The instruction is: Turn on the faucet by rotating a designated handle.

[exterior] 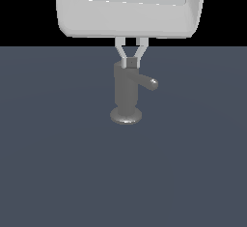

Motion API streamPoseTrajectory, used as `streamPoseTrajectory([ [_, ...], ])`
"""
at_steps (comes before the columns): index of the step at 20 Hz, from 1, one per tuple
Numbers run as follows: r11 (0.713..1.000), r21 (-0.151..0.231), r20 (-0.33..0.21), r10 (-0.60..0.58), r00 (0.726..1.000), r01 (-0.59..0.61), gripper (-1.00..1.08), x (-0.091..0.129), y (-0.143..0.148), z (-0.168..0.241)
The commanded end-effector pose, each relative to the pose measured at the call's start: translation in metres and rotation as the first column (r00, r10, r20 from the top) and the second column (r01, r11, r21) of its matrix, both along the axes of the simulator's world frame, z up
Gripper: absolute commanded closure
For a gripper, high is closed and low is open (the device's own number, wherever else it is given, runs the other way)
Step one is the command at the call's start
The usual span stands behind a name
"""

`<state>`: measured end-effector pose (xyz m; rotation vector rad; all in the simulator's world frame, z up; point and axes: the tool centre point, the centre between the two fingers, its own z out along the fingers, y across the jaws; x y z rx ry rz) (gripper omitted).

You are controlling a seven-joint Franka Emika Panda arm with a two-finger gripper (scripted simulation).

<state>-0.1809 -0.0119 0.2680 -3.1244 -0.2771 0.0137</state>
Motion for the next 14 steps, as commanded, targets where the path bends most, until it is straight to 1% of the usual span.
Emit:
streamPoseTrajectory([
  [1,1.0,-0.001,0.003,0.014,1.0,-0.014,1.08,0.006,0.0,-0.014],
  [8,0.999,-0.004,0.008,0.038,0.999,-0.038,1.08,0.019,0.001,-0.041],
  [14,0.999,-0.005,0.009,0.047,0.999,-0.047,1.08,0.023,0.002,-0.049],
])
